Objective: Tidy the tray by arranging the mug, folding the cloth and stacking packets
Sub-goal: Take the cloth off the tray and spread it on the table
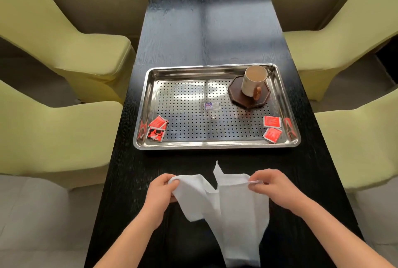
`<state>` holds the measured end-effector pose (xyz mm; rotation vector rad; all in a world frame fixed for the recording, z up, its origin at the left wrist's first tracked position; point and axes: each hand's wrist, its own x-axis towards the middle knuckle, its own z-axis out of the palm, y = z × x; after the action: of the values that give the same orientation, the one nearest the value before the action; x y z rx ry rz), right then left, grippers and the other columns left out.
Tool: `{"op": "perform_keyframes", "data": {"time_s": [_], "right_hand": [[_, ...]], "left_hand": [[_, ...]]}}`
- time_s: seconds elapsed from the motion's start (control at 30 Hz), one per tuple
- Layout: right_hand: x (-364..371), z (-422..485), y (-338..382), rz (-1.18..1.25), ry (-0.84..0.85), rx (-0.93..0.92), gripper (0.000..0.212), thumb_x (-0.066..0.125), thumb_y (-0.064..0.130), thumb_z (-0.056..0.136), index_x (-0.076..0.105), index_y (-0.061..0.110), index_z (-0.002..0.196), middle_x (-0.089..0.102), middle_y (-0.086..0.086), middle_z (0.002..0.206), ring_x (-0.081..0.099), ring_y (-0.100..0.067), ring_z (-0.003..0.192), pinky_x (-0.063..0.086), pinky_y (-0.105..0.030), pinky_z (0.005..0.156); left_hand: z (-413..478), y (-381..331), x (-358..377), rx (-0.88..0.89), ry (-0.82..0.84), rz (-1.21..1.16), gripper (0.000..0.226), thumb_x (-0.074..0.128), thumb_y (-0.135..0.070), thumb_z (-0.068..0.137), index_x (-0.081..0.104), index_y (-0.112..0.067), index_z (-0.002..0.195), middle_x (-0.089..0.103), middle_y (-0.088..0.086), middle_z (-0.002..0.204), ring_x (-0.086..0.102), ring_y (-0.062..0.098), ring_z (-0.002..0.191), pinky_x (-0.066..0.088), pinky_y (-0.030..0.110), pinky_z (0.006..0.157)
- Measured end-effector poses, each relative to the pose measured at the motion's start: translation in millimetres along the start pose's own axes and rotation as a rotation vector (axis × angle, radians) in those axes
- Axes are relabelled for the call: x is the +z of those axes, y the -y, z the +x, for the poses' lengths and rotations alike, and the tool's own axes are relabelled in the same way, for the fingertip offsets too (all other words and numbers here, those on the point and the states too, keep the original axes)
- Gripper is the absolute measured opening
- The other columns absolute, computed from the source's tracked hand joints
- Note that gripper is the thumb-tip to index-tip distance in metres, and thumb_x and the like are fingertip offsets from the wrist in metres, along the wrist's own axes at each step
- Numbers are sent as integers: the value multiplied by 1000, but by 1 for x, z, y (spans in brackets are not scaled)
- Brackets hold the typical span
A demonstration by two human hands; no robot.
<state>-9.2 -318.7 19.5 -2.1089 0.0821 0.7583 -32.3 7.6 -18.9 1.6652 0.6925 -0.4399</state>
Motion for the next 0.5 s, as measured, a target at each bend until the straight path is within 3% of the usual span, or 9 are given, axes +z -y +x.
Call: {"op": "perform_keyframes", "data": {"time_s": [0.23, 0.33, 0.5], "right_hand": [[-40, -21, -25, 547, -223, 39, 14, 65, 19, 92, 74, 10, 91, 74, -11, 98, 71, -24, 98, 51, -42, 92], [-38, -19, -51, 548, -275, 185, 13, 62, 7, 92, 72, 4, 85, 74, -13, 96, 70, -29, 100, 55, -45, 93], [-25, -16, -98, 534, -471, 490, 20, 49, -4, 94, 68, -1, 89, 68, -21, 106, 66, -33, 101, 59, -45, 76]], "left_hand": [[-10, -10, -60, 30, -191, -368, 12, 55, -11, 100, 66, -8, 104, 72, 13, 102, 70, 28, 89, 57, 44, 77], [1, -1, -79, 12, -238, -347, 12, 54, -10, 101, 65, -8, 106, 70, 13, 106, 69, 28, 93, 56, 42, 76], [8, 22, -90, 27, -303, -118, 15, 55, -4, 98, 67, -13, 98, 67, 15, 105, 66, 31, 98, 55, 40, 75]]}}
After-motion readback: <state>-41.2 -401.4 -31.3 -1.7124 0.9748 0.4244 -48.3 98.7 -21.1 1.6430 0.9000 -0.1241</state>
